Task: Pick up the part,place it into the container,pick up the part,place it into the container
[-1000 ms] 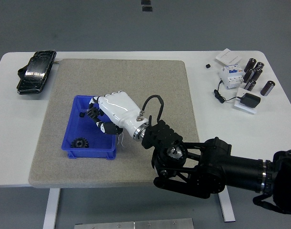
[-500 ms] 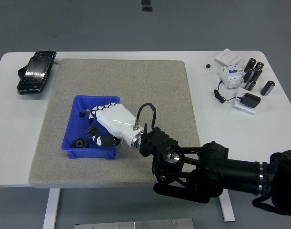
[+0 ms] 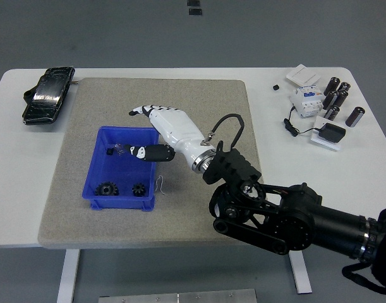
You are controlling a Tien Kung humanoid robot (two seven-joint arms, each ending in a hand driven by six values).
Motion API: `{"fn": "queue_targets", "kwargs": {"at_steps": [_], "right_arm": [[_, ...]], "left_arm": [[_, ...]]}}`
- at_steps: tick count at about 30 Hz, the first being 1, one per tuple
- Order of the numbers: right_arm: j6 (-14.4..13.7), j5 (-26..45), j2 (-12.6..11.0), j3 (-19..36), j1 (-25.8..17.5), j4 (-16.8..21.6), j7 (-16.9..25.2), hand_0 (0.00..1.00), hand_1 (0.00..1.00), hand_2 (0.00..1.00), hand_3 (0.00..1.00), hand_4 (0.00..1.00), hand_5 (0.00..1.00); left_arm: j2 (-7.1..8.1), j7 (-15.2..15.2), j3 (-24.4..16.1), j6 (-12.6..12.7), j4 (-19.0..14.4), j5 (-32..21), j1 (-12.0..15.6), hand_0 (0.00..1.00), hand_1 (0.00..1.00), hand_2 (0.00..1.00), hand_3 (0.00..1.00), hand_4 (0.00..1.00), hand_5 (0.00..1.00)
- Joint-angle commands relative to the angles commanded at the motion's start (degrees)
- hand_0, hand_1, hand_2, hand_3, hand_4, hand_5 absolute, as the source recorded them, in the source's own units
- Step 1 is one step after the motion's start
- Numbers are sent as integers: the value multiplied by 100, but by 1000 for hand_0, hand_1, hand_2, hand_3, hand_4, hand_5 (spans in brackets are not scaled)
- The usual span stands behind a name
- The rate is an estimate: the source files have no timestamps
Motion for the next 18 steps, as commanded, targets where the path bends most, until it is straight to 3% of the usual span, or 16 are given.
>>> {"fn": "queue_targets", "kwargs": {"at_steps": [1,6,7,13,18], "right_arm": [[-42,157,-75,132,-71,-33,105,709,759,776,786,805,498],[-33,1154,-467,852,-550,-209,799,709,759,776,786,805,498],[5,1306,-509,953,-624,-226,913,733,739,762,748,809,511],[557,2630,-791,1734,-1296,-168,1920,743,735,756,734,822,535],[1018,3731,-1032,2307,-1872,122,2653,743,735,756,734,822,535]], "left_arm": [[0,6,-10,1,-1,7,4,681,638,605,596,674,346],[-4,12,-15,6,-3,-20,26,681,638,605,596,674,346],[-6,12,-13,6,-3,-27,31,681,639,604,595,673,336],[-10,21,3,-7,-4,-53,48,680,638,603,594,672,334],[22,2,45,-10,2,-110,29,680,638,603,594,672,334]]}}
